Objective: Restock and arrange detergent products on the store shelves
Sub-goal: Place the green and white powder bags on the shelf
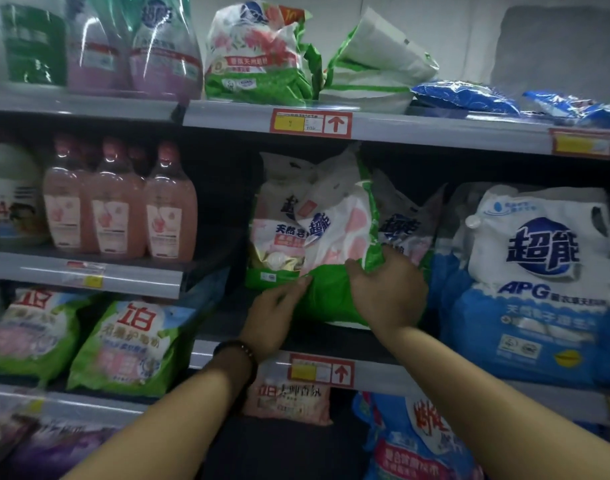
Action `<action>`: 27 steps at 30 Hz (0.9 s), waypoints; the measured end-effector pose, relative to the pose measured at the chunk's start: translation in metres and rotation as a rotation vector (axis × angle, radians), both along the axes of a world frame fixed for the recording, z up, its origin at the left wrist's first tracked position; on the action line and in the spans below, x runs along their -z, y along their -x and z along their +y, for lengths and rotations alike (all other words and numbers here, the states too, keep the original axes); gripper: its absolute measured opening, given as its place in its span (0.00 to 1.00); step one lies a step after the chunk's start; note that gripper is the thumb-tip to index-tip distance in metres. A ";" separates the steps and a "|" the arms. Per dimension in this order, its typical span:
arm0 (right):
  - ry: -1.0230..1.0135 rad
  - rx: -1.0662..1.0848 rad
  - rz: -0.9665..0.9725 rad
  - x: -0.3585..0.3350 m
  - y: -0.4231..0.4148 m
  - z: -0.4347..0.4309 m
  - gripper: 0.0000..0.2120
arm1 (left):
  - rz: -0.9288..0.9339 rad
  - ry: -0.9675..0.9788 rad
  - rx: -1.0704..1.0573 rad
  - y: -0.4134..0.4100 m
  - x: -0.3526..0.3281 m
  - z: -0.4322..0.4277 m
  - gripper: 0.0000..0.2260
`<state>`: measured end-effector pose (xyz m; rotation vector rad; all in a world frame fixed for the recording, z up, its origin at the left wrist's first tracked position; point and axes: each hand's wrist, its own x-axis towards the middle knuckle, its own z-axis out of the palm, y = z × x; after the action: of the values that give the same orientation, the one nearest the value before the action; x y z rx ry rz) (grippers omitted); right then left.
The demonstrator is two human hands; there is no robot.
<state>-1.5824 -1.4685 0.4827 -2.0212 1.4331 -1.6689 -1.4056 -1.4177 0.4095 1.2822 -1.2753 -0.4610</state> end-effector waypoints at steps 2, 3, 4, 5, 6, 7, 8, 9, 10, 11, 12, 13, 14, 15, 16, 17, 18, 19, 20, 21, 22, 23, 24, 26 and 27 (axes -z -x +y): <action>0.025 0.001 0.058 -0.001 -0.004 0.008 0.15 | 0.210 -0.067 0.077 0.006 -0.017 0.000 0.27; 0.038 -0.004 0.097 -0.002 -0.008 0.011 0.15 | 0.223 -0.093 0.101 0.009 -0.027 0.004 0.27; 0.047 -0.011 0.143 -0.003 -0.011 0.014 0.15 | 0.199 -0.119 0.105 0.011 -0.038 0.008 0.28; 0.043 -0.024 0.189 -0.004 -0.014 0.019 0.17 | 0.180 -0.141 0.093 0.013 -0.049 0.012 0.29; 0.017 -0.044 0.229 -0.006 -0.017 0.025 0.19 | 0.175 -0.153 0.063 0.016 -0.059 0.014 0.28; -0.012 -0.078 0.260 -0.009 -0.019 0.032 0.22 | 0.182 -0.155 0.035 0.018 -0.070 0.016 0.26; -0.044 -0.114 0.294 -0.011 -0.021 0.037 0.22 | 0.192 -0.154 0.004 0.020 -0.080 0.016 0.25; -0.079 -0.153 0.317 -0.012 -0.024 0.041 0.22 | 0.198 -0.159 -0.019 0.024 -0.090 0.017 0.25; -0.134 -0.190 0.329 -0.013 -0.027 0.044 0.20 | 0.190 -0.174 -0.024 0.026 -0.097 0.017 0.27; -0.201 -0.227 0.321 -0.014 -0.031 0.046 0.21 | 0.176 -0.196 -0.032 0.027 -0.101 0.015 0.30; -0.269 -0.274 0.288 -0.013 -0.036 0.048 0.23 | 0.158 -0.212 -0.044 0.028 -0.104 0.015 0.33; -0.325 -0.329 0.244 -0.013 -0.039 0.049 0.25 | 0.143 -0.221 -0.068 0.028 -0.106 0.015 0.35; -0.349 -0.390 0.221 -0.013 -0.041 0.049 0.26 | 0.138 -0.223 -0.092 0.026 -0.106 0.013 0.34; -0.348 -0.463 0.230 -0.013 -0.042 0.049 0.25 | 0.140 -0.219 -0.126 0.024 -0.106 0.011 0.31; -0.347 -0.557 0.248 -0.014 -0.040 0.047 0.22 | 0.109 -0.222 -0.186 0.020 -0.105 0.011 0.27; -0.354 -0.670 0.246 -0.014 -0.036 0.044 0.17 | 0.025 -0.242 -0.280 0.015 -0.104 0.012 0.24; -0.372 -0.779 0.205 -0.013 -0.031 0.038 0.12 | -0.087 -0.267 -0.385 0.006 -0.101 0.013 0.22; -0.390 -0.855 0.124 -0.010 -0.026 0.031 0.08 | -0.171 -0.276 -0.457 -0.002 -0.095 0.016 0.19; -0.399 -0.881 0.015 -0.006 -0.021 0.022 0.06 | -0.199 -0.262 -0.474 -0.011 -0.089 0.020 0.17; -0.397 -0.856 -0.099 -0.002 -0.018 0.012 0.05 | -0.193 -0.237 -0.464 -0.019 -0.082 0.023 0.16; -0.385 -0.790 -0.183 0.002 -0.015 0.001 0.05 | -0.187 -0.212 -0.458 -0.023 -0.077 0.027 0.16; -0.382 -0.720 -0.234 0.007 -0.014 -0.010 0.05 | -0.195 -0.201 -0.463 -0.025 -0.075 0.030 0.15; -0.422 -0.674 -0.264 0.011 -0.014 -0.019 0.09 | -0.201 -0.186 -0.470 -0.027 -0.072 0.030 0.15; -0.608 -0.684 -0.275 0.019 -0.018 -0.039 0.17 | -0.203 -0.154 -0.486 -0.032 -0.069 0.027 0.15; -0.694 -0.712 -0.259 0.022 -0.021 -0.047 0.20 | -0.195 -0.150 -0.486 -0.033 -0.070 0.026 0.15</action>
<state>-1.5613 -1.5153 0.4608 -1.5591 0.8608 -0.9122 -1.3729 -1.3912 0.4791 1.7366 -1.0492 -0.0860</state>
